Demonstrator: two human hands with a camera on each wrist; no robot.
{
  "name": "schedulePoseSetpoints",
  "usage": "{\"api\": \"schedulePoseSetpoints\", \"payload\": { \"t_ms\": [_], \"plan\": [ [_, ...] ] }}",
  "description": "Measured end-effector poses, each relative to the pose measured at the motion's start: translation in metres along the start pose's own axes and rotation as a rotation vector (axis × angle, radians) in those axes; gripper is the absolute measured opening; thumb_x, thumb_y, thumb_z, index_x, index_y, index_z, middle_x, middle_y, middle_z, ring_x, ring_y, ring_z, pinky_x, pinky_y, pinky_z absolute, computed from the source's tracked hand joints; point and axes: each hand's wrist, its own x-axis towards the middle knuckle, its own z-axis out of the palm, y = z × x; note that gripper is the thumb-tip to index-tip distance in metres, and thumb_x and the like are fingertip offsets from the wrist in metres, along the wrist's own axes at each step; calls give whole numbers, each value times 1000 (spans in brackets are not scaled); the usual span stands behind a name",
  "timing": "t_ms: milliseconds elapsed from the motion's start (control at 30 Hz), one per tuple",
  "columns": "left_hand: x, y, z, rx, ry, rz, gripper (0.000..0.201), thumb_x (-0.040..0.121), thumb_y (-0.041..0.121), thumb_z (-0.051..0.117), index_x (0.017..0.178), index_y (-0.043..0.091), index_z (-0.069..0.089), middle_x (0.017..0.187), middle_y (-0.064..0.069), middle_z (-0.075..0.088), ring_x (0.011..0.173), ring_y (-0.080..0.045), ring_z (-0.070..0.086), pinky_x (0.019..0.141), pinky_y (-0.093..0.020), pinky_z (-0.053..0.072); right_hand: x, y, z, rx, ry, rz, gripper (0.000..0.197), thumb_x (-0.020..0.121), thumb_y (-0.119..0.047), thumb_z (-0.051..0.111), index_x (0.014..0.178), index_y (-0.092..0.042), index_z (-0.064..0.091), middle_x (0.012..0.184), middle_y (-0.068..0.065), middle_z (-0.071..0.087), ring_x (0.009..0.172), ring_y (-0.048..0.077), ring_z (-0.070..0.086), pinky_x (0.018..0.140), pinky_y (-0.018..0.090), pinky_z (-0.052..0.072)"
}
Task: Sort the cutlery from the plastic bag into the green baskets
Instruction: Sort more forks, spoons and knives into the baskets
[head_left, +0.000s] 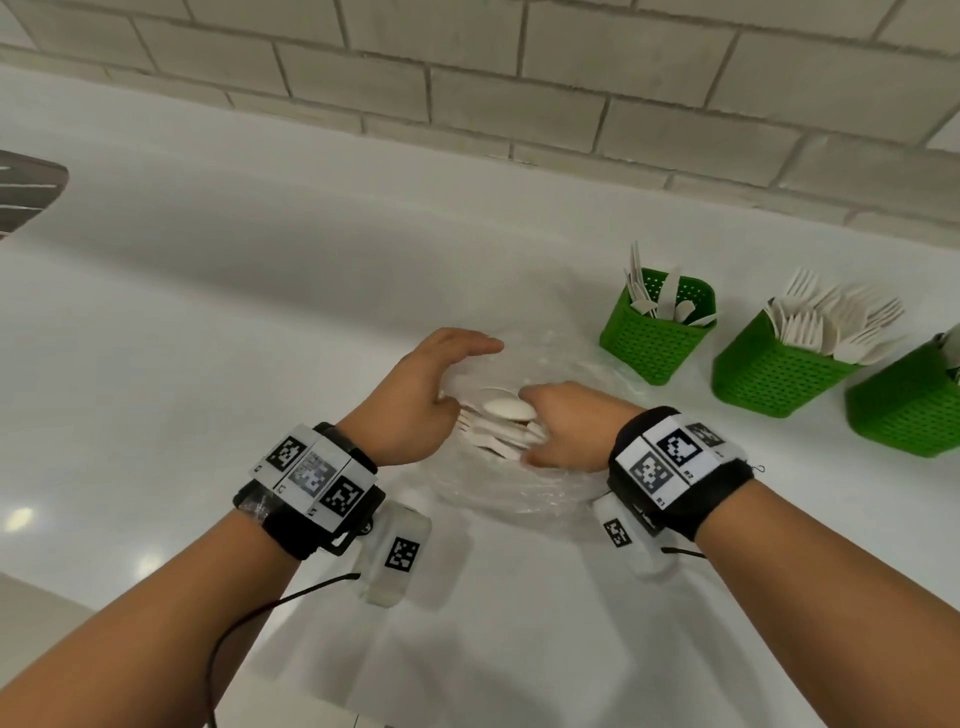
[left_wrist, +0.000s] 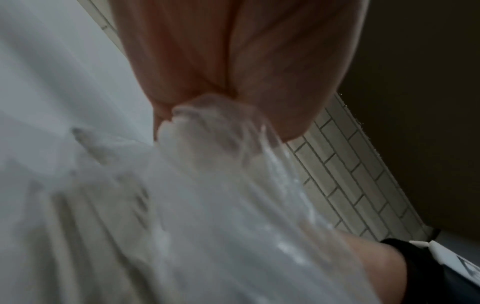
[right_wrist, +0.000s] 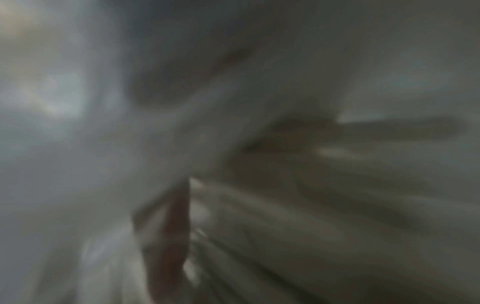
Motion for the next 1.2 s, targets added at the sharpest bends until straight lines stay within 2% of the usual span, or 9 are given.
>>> {"api": "schedulePoseSetpoints", "payload": {
  "t_ms": [200,433,600,767,967,1033,1100,1133,1200],
  "plan": [
    [1,-2,2,32,8,7,80,69,-24,36,132,20,56,139,1,46,129,1,38,108,-6,24,-8,1,-5,-21,99,-18,26,89,-39,66,95,-16,57,92,2,61,83,20,58,69,29,40],
    [-7,-20,-8,51,39,-28,78,71,-23,40,134,21,55,136,2,49,130,-7,43,105,-3,24,-29,33,-27,613,449,-47,26,100,-26,51,100,-3,63,83,-6,73,80,8,67,78,24,51],
    [-1,0,-5,38,21,-60,73,75,9,55,143,32,41,148,7,35,140,-8,29,118,-32,24,-20,20,-15,904,863,-71,15,99,-15,51,109,-4,49,86,0,64,78,6,63,75,15,48],
    [10,37,9,-361,75,-5,99,68,42,77,150,27,25,148,12,37,137,2,34,114,-24,29,-13,16,26,785,594,-68,21,88,-9,66,107,-11,58,93,3,65,84,14,63,76,32,52],
    [25,55,30,-589,66,17,129,54,26,91,154,23,9,149,7,41,138,-1,39,112,-22,35,-14,3,15,1018,809,-105,15,93,4,57,87,-9,52,68,-10,57,63,4,57,62,20,49],
    [26,52,40,-533,-56,3,115,56,14,93,149,19,26,141,6,52,130,-5,49,106,-28,41,-13,5,20,1048,720,-42,20,90,8,56,88,-12,55,68,-12,62,65,4,62,61,22,53],
    [23,48,54,-529,-53,-58,84,61,4,91,132,19,49,127,2,63,116,-8,61,95,-27,49,-14,1,26,1045,491,2,14,83,-11,63,96,-15,64,87,-4,70,86,12,68,75,36,58],
    [22,46,60,-525,-8,-73,70,65,3,88,125,19,55,121,2,66,111,-8,63,91,-26,51,-14,-4,26,943,472,31,21,81,-18,63,101,-11,66,96,5,71,95,21,68,82,42,56],
    [20,44,68,-506,73,-60,49,75,13,84,119,16,63,114,1,70,106,-9,66,90,-26,53,-12,-6,23,893,535,32,27,91,-9,62,111,9,61,109,22,64,104,32,61,90,34,51]
  ]
}}
